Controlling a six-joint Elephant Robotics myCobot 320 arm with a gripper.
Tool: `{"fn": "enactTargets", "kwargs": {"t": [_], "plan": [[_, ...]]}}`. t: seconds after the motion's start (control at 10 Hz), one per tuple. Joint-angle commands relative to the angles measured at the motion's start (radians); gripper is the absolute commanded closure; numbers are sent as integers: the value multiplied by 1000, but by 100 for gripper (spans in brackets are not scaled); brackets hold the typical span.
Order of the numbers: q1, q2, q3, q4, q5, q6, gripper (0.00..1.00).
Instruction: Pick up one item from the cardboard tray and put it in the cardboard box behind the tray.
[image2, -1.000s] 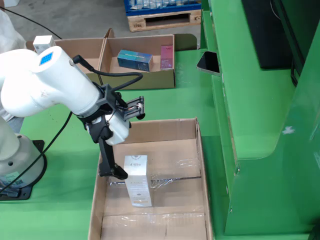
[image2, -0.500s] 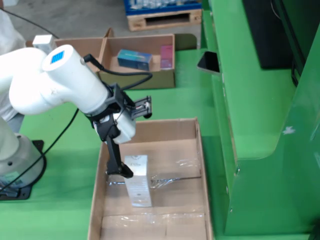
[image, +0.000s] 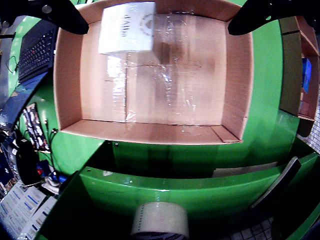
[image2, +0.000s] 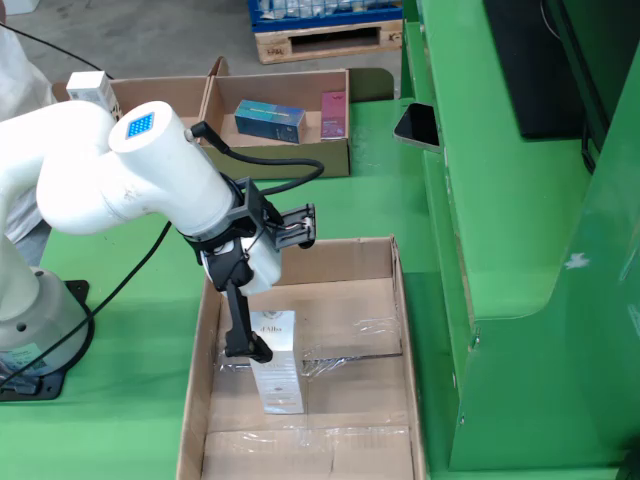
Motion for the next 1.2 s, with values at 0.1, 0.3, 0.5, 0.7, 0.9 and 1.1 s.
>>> {"fn": "enactTargets", "kwargs": {"t": [0.1,0.3,0.5,0.7,0.9,1.1], "plan": [[-28,-54,97,-13,24,-12,0],[-33,-72,113,-26,29,-15,0],[-40,-97,133,-43,39,-18,0],[-45,-131,182,-78,46,-19,0],[-46,-128,157,-67,47,-21,0],[-47,-134,158,-67,48,-22,0]]}}
